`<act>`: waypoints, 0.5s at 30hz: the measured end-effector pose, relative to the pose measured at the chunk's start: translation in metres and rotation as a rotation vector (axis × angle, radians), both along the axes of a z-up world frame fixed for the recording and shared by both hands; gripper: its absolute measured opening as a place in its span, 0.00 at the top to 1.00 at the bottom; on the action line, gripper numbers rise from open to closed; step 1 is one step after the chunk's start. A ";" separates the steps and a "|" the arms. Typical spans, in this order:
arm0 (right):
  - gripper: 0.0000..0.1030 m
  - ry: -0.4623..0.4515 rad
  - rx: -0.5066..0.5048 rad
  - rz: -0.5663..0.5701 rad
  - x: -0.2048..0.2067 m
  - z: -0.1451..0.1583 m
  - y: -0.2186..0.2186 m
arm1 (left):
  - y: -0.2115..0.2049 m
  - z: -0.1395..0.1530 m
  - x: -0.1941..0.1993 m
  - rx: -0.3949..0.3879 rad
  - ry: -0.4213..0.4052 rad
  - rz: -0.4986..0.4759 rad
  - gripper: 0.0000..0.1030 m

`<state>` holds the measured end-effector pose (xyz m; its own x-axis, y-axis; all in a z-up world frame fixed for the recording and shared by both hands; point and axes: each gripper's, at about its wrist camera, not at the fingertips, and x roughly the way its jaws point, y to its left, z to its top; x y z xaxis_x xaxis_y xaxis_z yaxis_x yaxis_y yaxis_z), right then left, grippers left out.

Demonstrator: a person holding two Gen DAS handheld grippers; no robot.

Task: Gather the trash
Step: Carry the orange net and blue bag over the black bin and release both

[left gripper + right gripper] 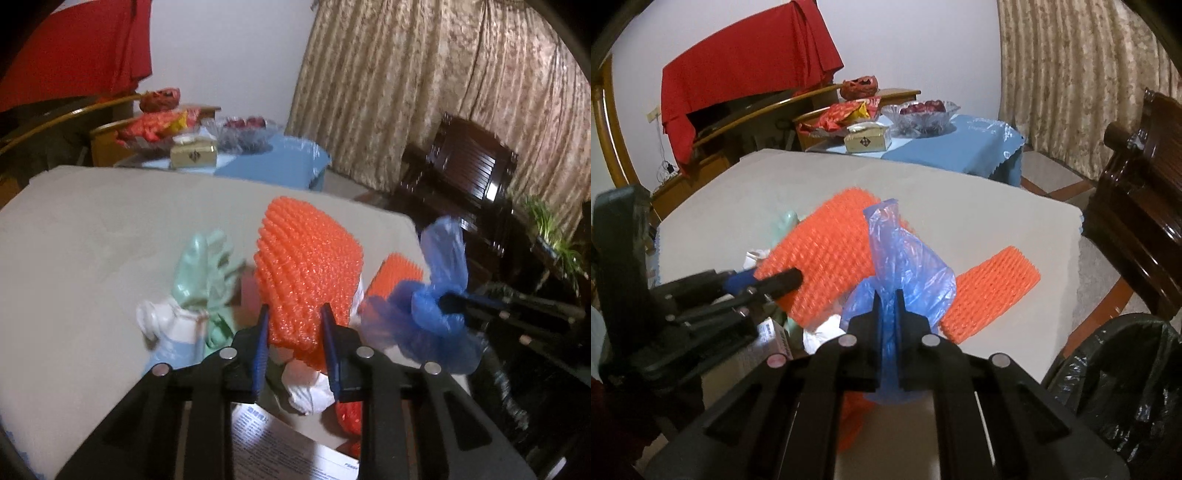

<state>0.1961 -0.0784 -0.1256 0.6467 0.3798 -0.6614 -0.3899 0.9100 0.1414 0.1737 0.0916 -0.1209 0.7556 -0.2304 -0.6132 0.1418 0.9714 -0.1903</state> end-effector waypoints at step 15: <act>0.95 -0.097 0.016 -0.127 -0.031 0.073 -0.042 | -0.030 0.066 -0.026 0.013 -0.099 -0.024 0.75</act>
<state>0.1647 -0.1203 -0.0527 0.7510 0.3008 -0.5878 -0.2842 0.9508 0.1235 0.1481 0.0618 -0.0552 0.8067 -0.2419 -0.5392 0.1826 0.9698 -0.1619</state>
